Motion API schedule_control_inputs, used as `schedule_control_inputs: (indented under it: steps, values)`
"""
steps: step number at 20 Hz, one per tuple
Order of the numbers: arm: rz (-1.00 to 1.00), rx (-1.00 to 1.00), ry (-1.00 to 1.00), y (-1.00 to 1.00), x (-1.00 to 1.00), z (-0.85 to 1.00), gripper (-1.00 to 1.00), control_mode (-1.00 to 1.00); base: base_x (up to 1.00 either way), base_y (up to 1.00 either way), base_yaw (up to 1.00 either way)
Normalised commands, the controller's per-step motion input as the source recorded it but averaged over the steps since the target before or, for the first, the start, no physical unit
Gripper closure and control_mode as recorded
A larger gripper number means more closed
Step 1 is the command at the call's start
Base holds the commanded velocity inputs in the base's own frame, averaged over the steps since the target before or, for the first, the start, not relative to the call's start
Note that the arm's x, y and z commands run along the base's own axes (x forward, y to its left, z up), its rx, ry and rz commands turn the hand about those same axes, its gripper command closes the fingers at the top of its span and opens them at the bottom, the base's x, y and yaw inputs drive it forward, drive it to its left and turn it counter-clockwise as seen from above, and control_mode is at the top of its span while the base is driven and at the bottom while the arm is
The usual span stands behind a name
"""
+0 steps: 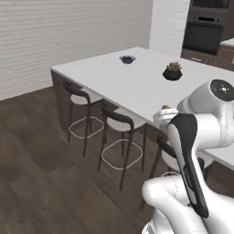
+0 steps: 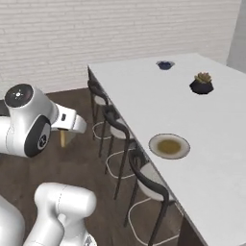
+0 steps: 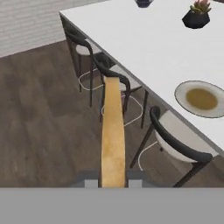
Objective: Start the toaster. Once the lever pops up, take the bread to the plate on the dining counter.
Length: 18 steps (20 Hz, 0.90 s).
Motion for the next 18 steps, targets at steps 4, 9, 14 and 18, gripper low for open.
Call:
schedule_control_inputs:
  steps: [4,9,14,18]
  values:
    - [0.0,0.0,0.0,0.0,0.0,0.0,1.0,1.0,0.76,0.24,-0.57]
    - [0.0,0.0,0.0,0.0,0.0,0.0,1.0,1.0,0.57,0.07,-0.51]
    - [0.0,0.0,0.0,0.0,0.0,0.0,1.0,1.0,0.66,0.08,-0.48]
    - [0.0,0.0,0.0,0.0,0.0,0.0,1.0,1.0,0.81,0.06,-0.48]
